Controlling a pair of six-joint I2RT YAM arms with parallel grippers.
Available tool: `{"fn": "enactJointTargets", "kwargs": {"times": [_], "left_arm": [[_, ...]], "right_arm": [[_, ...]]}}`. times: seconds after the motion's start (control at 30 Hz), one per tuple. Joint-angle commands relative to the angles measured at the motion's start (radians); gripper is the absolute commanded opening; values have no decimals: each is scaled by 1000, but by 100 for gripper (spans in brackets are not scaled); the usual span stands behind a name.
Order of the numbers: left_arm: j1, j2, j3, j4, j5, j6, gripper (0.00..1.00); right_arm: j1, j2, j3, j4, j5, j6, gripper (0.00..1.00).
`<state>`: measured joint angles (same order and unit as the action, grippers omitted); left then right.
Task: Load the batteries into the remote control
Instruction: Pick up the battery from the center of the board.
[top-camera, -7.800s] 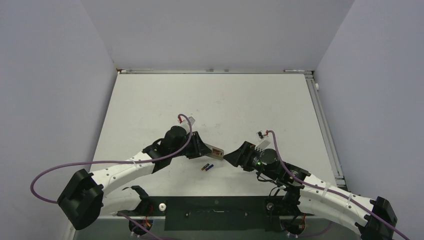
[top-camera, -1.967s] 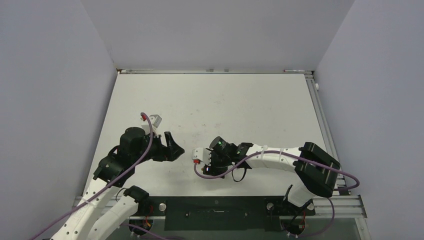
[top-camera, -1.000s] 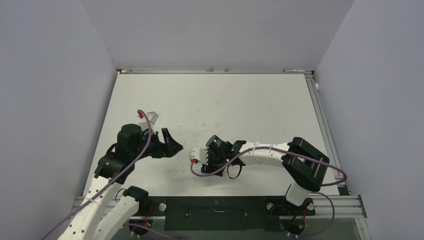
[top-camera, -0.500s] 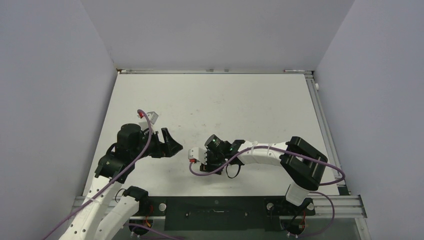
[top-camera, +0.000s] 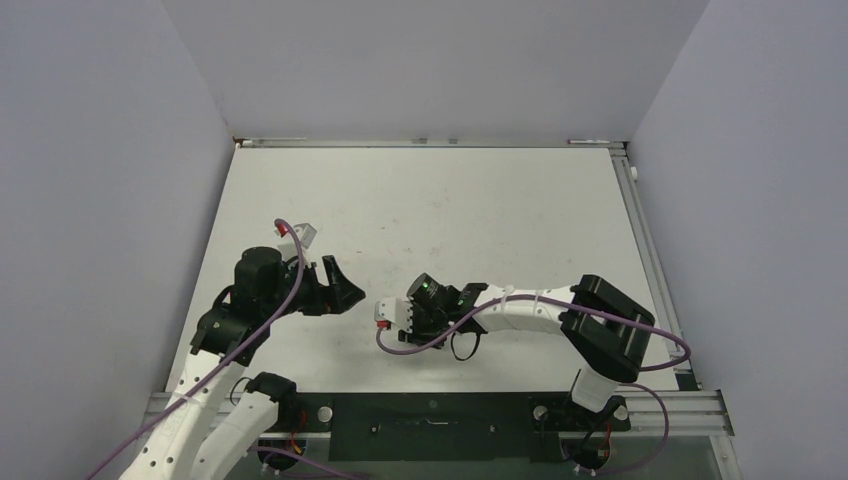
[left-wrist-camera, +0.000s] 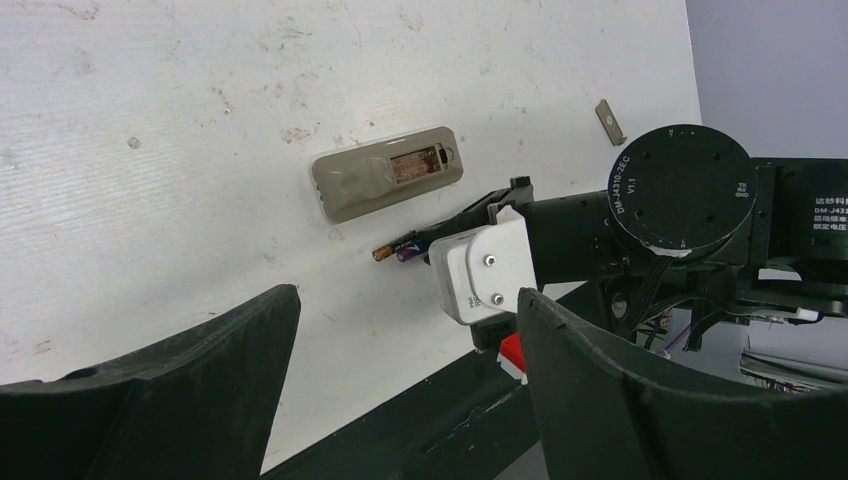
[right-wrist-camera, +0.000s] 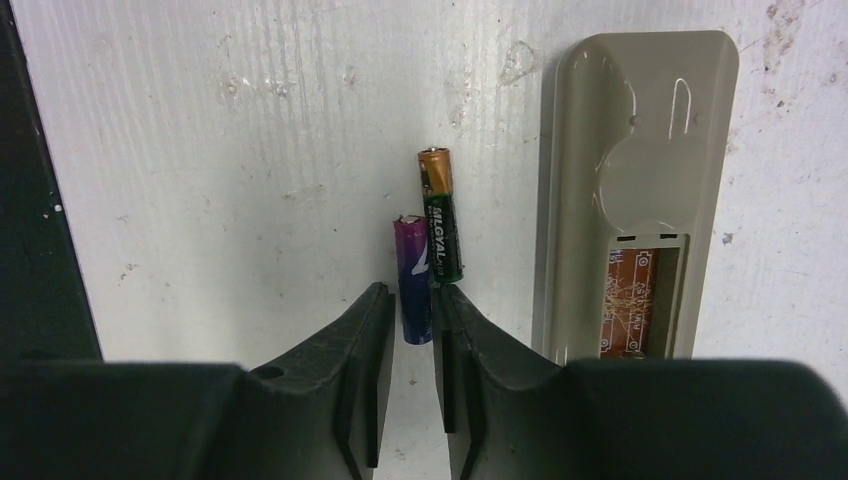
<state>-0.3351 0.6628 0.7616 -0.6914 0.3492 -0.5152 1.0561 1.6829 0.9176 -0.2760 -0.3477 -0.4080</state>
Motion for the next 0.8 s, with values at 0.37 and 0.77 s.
{"fn": "enactJointTargets", "kwargs": {"times": [0.37,0.77], "left_arm": [[15,13,2,49,12,8,77],[14,29,-4,50,5,-2,77]], "right_arm": [[51,-65,-48,-46,78,69,9],[58,-194,-52,-75,138,81,9]]}}
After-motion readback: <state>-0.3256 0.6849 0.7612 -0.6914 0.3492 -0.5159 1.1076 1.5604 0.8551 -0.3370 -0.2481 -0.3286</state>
